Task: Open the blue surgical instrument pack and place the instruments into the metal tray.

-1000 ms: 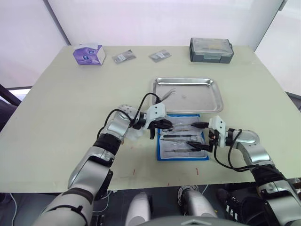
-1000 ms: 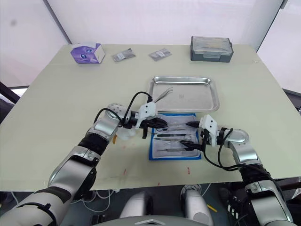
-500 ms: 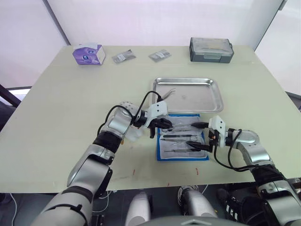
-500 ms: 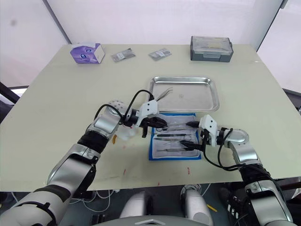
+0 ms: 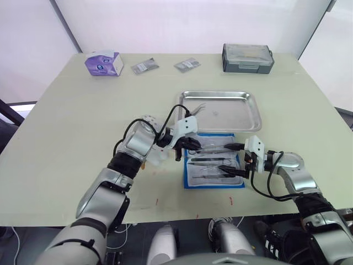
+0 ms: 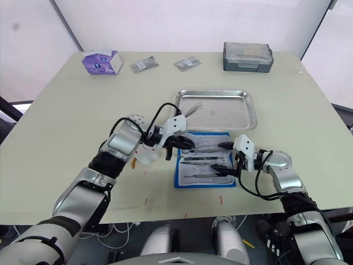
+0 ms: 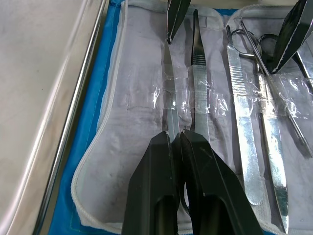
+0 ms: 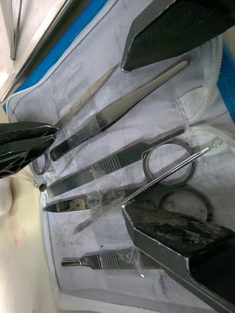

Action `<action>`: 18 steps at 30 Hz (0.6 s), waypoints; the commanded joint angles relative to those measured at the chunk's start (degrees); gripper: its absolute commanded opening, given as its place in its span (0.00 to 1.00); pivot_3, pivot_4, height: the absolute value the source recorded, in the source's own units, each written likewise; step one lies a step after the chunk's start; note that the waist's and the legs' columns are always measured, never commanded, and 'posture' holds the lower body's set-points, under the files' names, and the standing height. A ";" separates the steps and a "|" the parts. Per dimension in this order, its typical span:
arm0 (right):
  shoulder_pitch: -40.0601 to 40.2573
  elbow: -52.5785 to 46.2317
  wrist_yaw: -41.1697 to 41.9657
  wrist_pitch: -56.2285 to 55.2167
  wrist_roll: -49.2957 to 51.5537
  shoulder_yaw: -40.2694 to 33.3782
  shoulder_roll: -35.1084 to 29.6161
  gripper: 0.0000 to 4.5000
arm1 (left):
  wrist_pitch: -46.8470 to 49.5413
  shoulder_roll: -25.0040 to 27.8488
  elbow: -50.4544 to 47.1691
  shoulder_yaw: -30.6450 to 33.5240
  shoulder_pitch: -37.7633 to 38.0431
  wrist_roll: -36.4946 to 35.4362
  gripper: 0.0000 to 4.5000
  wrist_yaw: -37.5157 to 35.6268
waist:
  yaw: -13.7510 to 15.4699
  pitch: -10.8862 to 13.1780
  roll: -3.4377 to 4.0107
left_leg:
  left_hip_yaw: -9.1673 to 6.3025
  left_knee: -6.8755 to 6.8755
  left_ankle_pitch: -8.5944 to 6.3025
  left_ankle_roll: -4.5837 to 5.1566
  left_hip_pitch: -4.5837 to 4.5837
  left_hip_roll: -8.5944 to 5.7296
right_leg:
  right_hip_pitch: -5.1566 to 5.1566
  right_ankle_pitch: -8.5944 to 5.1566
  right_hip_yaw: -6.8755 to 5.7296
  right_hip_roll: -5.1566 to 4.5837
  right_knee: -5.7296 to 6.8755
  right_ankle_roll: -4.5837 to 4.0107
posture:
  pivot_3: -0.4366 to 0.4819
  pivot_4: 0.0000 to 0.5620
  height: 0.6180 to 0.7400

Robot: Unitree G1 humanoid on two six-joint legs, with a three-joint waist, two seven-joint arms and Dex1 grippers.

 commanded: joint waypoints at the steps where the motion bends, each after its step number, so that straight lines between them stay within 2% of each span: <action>1: 3.39 4.62 -0.10 2.95 -4.35 4.45 -0.02 1.00 | 0.51 0.63 -2.93 0.23 -1.59 -0.62 0.00 -0.63 | 0.00 0.00 0.00 | 0.00 0.00 0.00 0.00 0.00 0.00 | 0.00 0.00 0.00 0.00 0.00 0.00 | 0.48 0.27 0.93; 18: 2.80 5.19 0.06 3.06 -4.30 4.20 -0.19 1.00 | 1.00 1.58 -4.06 0.11 -1.73 -0.73 0.00 -1.80 | -0.03 0.03 0.01 | 0.00 0.00 0.00 0.00 0.00 0.00 | 0.00 0.00 0.01 0.00 0.00 -0.01 | 0.48 0.27 0.93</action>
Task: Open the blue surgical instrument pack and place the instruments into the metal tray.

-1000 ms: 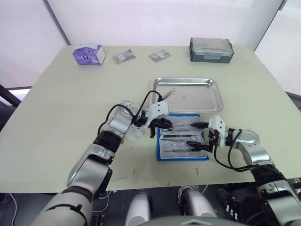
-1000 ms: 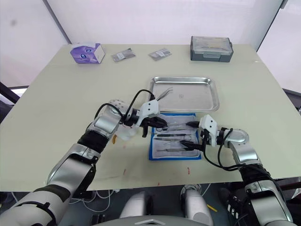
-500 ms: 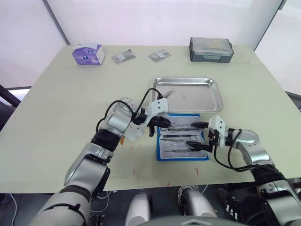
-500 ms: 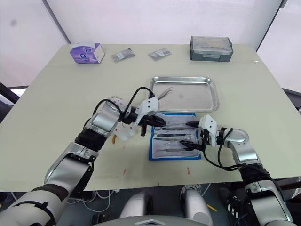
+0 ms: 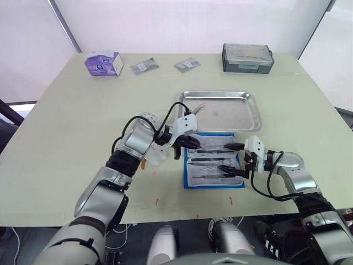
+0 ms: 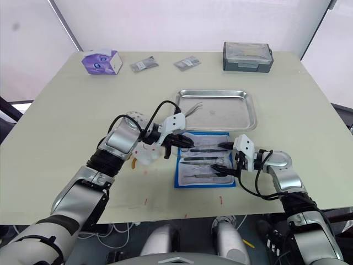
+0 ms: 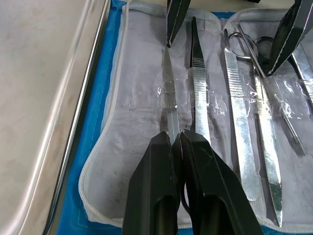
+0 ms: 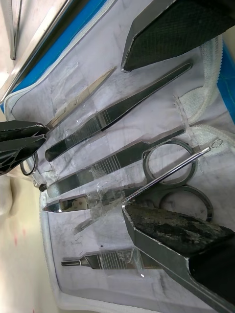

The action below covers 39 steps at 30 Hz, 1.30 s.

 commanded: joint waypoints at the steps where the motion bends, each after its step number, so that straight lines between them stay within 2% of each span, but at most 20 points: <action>1: 2.86 5.17 -0.02 3.08 -4.29 4.21 -0.16 1.00 | 0.12 0.85 -2.95 0.17 -1.25 -0.70 0.00 -0.81 | 0.00 0.01 0.00 | 0.00 0.00 0.00 0.00 0.00 0.00 | 0.00 0.00 0.00 0.00 0.00 0.00 | 0.48 0.27 0.93; 17: 2.17 5.98 0.14 2.80 -4.41 4.16 0.10 1.00 | 1.63 3.47 -3.64 -0.02 -2.92 -0.53 0.00 -3.68 | -0.08 0.03 0.01 | 0.00 0.00 0.00 0.00 0.00 0.00 | -0.01 0.00 0.01 0.00 0.00 0.00 | 0.48 0.27 0.93; 39: 2.02 6.30 -0.19 2.70 -4.40 4.10 0.62 1.00 | 2.47 11.99 -6.23 0.45 -1.95 -0.92 0.00 -8.90 | -0.16 0.05 0.00 | 0.00 -0.01 0.00 0.00 0.00 0.02 | -0.04 -0.02 0.03 0.04 0.02 -0.04 | 0.48 0.27 0.93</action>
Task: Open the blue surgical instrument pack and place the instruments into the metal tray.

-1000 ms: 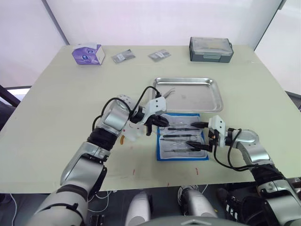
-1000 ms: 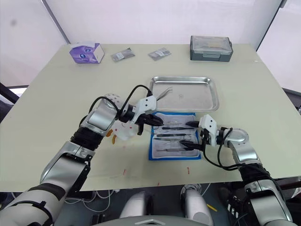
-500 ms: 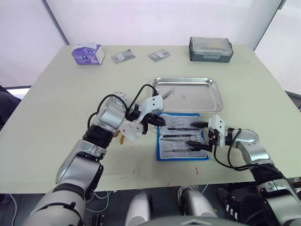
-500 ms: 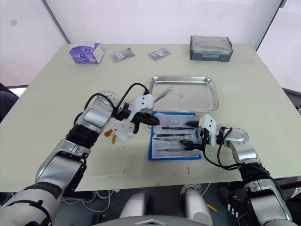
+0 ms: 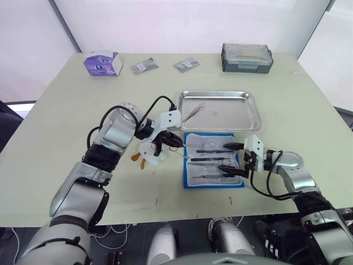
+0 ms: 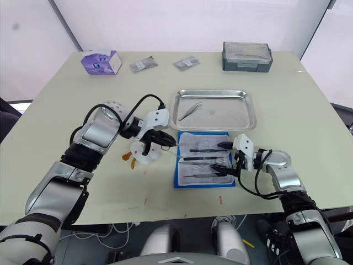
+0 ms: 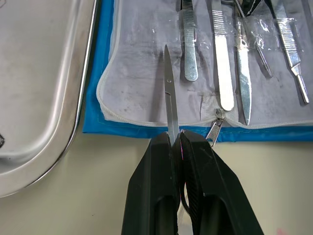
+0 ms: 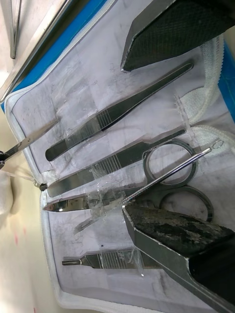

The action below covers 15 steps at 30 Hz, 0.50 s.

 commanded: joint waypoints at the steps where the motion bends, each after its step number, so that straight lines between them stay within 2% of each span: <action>1: 2.75 5.42 -0.64 2.72 -4.41 4.11 0.21 1.00 | 0.60 1.83 -2.53 1.46 -0.62 -1.35 0.00 -1.00 | 0.01 0.00 0.00 | 0.00 -0.01 0.00 0.00 0.01 0.01 | 0.00 -0.01 0.00 0.01 0.01 -0.01 | 0.48 0.27 0.93; 9: 3.03 5.13 -0.89 2.64 -4.44 4.16 0.40 1.00 | 4.56 5.30 -2.81 4.76 -1.42 -6.36 0.00 -4.30 | 0.00 0.00 -0.01 | 0.00 -0.02 0.00 0.00 0.03 0.01 | -0.01 -0.03 0.00 0.01 0.05 -0.05 | 0.48 0.27 0.93; 15: 3.42 4.85 -0.81 2.63 -4.39 4.21 0.25 1.00 | 11.32 -0.86 -2.43 10.25 -4.24 -9.55 0.00 6.40 | 0.04 0.01 -0.08 | -0.01 0.00 0.00 0.00 0.04 0.02 | 0.01 -0.03 -0.02 0.00 0.05 -0.04 | 0.48 0.27 0.93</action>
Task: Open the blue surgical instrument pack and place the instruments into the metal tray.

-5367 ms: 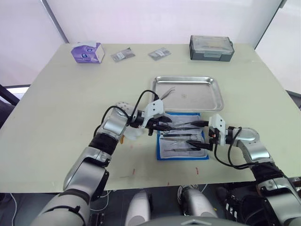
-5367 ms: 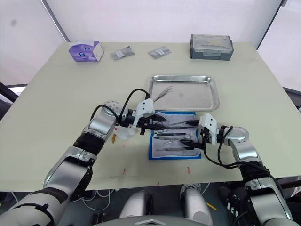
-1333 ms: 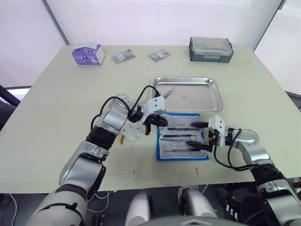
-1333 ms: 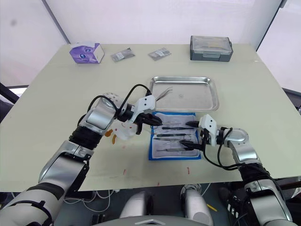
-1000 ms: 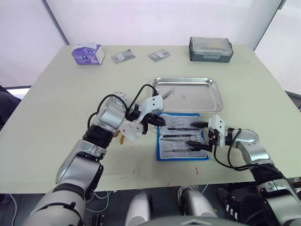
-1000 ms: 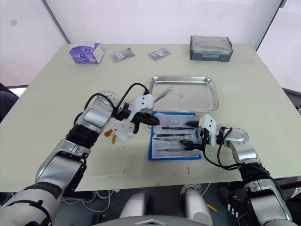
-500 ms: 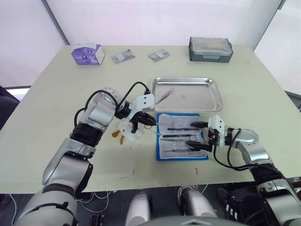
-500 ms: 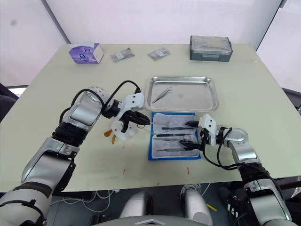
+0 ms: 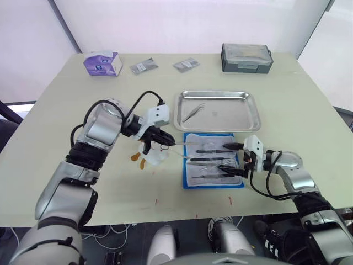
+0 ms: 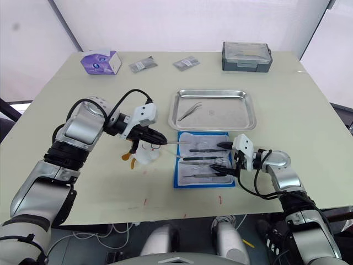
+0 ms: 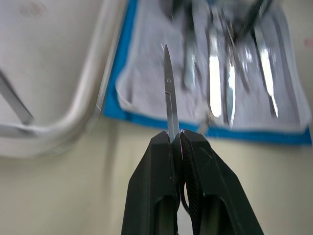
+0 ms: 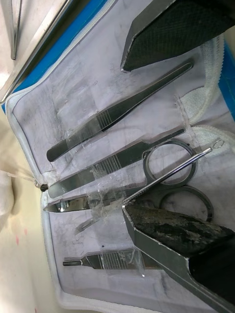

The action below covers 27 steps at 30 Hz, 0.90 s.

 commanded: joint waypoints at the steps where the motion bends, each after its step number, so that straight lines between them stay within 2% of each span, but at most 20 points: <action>1: 3.33 4.79 -0.50 2.69 -4.39 4.25 0.11 1.00 | 3.72 -3.40 -1.31 3.75 -2.69 -1.89 0.00 7.36 | -0.18 0.01 0.01 | 0.01 -0.01 0.00 0.00 0.00 0.00 | 0.00 0.00 0.03 0.01 0.00 0.00 | 0.48 0.27 0.93; 4: 3.38 4.67 -0.46 2.75 -4.41 4.26 0.12 1.00 | 5.95 -7.46 -0.51 5.73 -4.14 -1.83 0.00 15.71 | -0.02 0.04 -0.03 | 0.00 -0.04 0.00 0.00 0.05 0.00 | 0.01 0.00 0.06 0.05 0.02 0.00 | 0.48 0.27 0.93; 11: 3.26 4.73 -0.43 2.77 -4.40 4.24 0.10 1.00 | 8.13 -14.76 -1.28 6.95 -3.73 -0.77 0.00 28.55 | -0.04 0.05 -0.05 | 0.01 -0.05 0.00 0.00 0.08 0.00 | 0.02 0.00 0.09 0.05 0.04 0.00 | 0.48 0.27 0.93; 17: 3.30 4.56 -0.43 2.87 -4.40 4.43 0.29 1.00 | 10.04 -21.21 2.83 7.25 -5.28 0.75 0.00 41.21 | -0.08 0.05 -0.05 | 0.02 -0.05 0.00 0.00 0.08 -0.01 | 0.03 0.01 0.10 0.04 0.04 0.01 | 0.48 0.27 0.93; 23: 3.39 4.65 -0.62 2.73 -4.41 4.40 0.49 1.00 | 9.00 -24.87 9.08 6.50 -5.49 2.22 0.00 47.92 | -0.10 0.05 -0.05 | 0.02 -0.06 0.00 -0.01 0.10 -0.01 | 0.03 0.01 0.11 0.06 0.04 0.01 | 0.48 0.27 0.93; 27: 3.61 4.55 -0.63 2.74 -4.37 4.40 0.50 1.00 | 5.35 -26.33 15.11 6.06 -6.81 3.01 0.00 49.82 | -0.10 0.05 -0.05 | 0.04 -0.06 0.00 -0.01 0.11 -0.01 | 0.03 0.01 0.11 0.06 0.03 0.01 | 0.48 0.27 0.93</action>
